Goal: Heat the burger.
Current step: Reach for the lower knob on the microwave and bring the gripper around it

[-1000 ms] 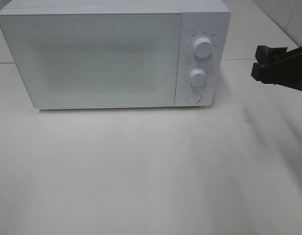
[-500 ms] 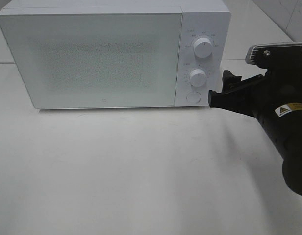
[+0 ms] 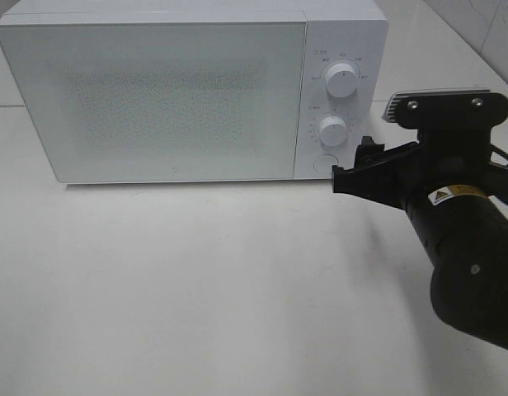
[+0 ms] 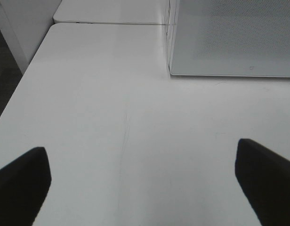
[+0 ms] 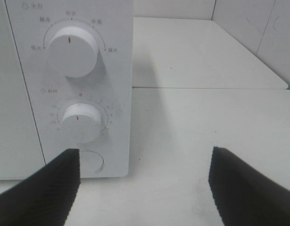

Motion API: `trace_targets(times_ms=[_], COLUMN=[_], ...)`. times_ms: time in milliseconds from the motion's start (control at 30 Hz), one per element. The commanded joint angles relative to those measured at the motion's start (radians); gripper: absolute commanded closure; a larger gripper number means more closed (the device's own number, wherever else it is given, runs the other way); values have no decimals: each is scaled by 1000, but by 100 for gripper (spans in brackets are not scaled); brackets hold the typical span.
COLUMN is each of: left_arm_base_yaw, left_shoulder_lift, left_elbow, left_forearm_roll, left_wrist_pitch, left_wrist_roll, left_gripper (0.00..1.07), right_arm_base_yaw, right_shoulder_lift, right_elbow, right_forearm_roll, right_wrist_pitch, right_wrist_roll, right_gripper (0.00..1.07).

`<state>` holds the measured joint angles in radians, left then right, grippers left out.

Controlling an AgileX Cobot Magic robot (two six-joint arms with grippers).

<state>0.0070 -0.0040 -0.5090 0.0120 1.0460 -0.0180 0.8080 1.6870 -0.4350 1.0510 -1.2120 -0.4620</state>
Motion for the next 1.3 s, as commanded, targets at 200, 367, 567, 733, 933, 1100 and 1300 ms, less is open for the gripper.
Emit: trace_targets(times_ms=[200,367,567,733,933,1100,1300], left_arm_base_yaw=[4,4,4,4,4,4,4], left_shoulder_lift=[-25,-25,-25,-25,-25,-25,-24], left_elbow=[4,4,4,4,4,4,4], left_forearm_roll=[-2,-2,-2,-2,-2,-2,-2], left_wrist_pitch=[-8,-8,-8,-8,-8,-8,-8], left_wrist_roll=[-1,-1,-1,-1,-1,-1,-1], left_gripper=[6,6,6,6,6,6,6], right_arm_base_yaw=[2,-4,-48,-85,-105,-115,-125], right_shoulder_lift=[103,159,225,265,315,326,327], right_elbow=[-71,-126,-198,-269,-317,-347,-348], right_forearm_roll=[-72,-85,-109,-159,-192,-213,-223], right_wrist_pitch=[-139,-148,-149,-150,-152,-153,-153], right_wrist_roll=[111,119,164,151,153,153,179], right_gripper=[31,31,31,31,31,31,31])
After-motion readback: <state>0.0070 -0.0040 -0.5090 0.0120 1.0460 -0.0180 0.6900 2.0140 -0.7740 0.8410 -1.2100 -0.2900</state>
